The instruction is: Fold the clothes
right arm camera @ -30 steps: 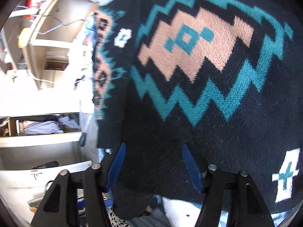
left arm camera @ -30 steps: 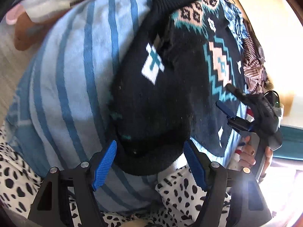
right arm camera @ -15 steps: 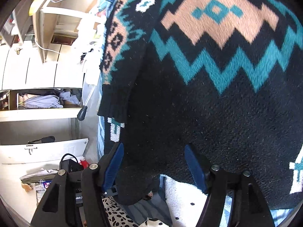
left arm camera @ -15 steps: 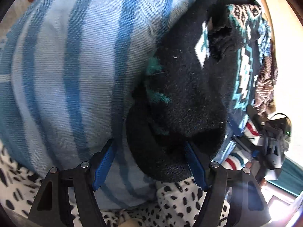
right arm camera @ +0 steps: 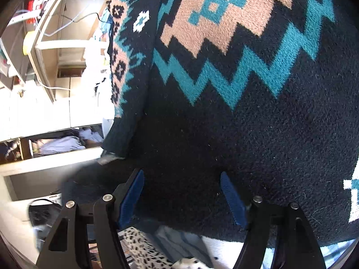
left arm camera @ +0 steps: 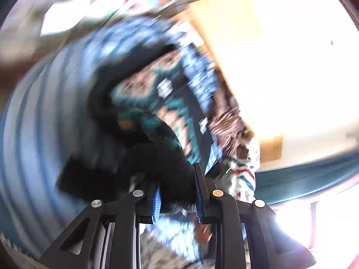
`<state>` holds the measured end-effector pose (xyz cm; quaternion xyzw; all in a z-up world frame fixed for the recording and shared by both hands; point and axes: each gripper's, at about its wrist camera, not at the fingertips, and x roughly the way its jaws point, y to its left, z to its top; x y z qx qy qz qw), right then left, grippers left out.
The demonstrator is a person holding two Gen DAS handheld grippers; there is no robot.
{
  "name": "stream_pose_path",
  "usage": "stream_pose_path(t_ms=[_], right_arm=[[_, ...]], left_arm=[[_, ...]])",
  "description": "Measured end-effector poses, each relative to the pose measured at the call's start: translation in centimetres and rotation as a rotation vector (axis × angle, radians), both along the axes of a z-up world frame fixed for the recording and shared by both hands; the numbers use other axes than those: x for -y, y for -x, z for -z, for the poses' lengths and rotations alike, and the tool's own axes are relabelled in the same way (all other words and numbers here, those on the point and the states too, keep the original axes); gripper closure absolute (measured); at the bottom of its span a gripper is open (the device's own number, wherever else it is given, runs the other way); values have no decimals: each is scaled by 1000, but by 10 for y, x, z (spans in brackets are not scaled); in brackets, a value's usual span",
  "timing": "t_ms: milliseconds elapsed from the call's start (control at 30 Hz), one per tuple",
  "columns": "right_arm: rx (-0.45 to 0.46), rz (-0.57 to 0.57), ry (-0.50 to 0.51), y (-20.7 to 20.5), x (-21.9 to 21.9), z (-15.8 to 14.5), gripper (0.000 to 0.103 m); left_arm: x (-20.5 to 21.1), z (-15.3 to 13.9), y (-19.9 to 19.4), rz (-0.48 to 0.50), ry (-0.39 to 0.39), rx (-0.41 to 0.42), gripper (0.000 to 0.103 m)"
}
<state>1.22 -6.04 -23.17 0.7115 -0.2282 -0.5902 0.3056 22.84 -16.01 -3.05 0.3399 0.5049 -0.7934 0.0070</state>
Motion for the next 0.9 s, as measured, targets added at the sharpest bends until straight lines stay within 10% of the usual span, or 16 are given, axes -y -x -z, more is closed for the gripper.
stream_pose_path(t_ms=[467,633,900], right_arm=[[-97,56,-21,28,-30,-8,25],[-82,6,-66,30,-22,14,26],[-95,-25,-47,33,-9,21,12]], left_arm=[[-2,50,194,234,179,259,79],[-1,116,216,219,119,371,75],[3,122,198,185,126,281,68]])
